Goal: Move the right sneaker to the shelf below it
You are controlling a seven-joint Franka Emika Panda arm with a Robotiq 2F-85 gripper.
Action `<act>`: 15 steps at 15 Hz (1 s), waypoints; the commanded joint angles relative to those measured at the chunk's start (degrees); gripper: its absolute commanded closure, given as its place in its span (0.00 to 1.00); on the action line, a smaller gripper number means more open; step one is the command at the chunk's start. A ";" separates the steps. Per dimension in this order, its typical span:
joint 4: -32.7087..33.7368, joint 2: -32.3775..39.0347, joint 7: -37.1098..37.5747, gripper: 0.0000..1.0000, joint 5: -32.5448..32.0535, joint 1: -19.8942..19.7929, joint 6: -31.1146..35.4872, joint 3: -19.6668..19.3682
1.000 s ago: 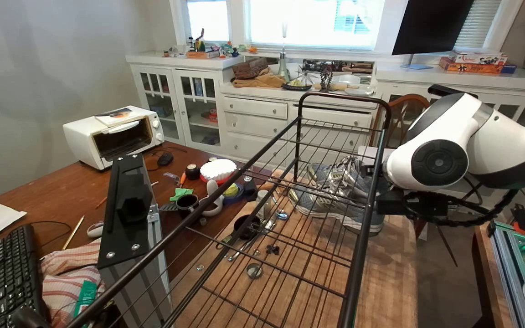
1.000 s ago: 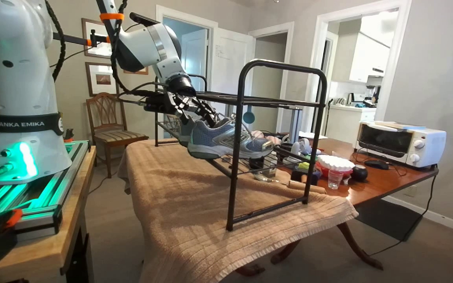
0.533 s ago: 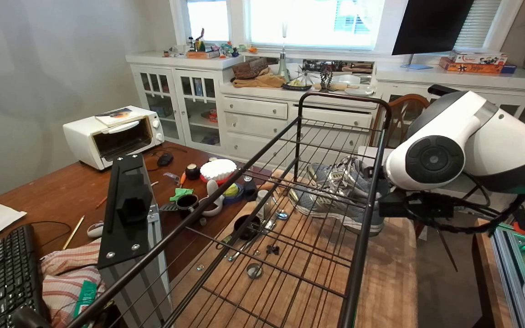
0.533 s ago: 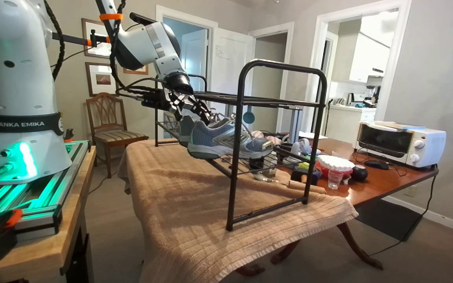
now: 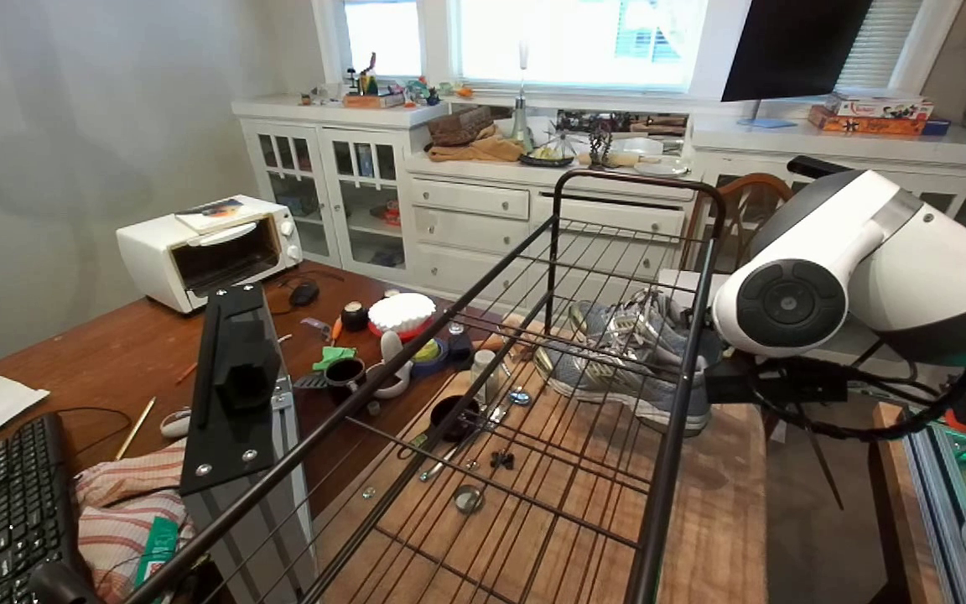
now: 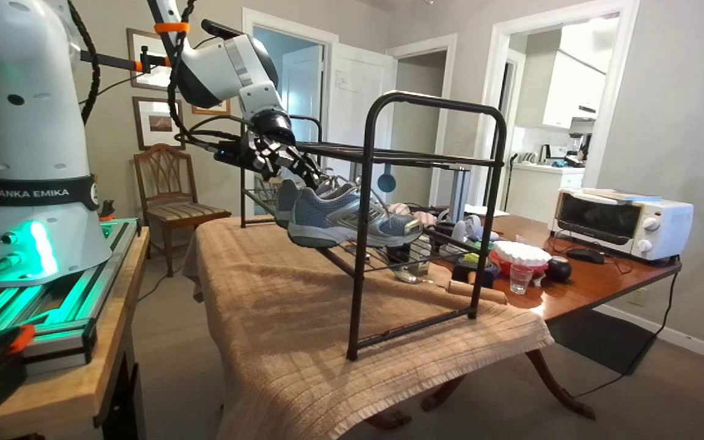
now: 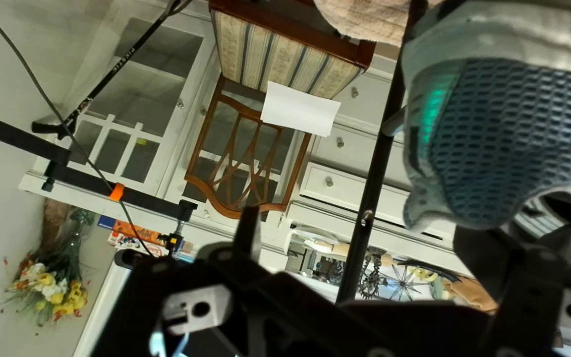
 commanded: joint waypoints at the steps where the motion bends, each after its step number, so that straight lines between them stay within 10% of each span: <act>1: 0.02 -1.50 -0.58 0.00 2.72 0.75 -4.34 0.51; 15: 0.03 -2.75 -1.71 0.00 6.25 1.14 -12.09 0.67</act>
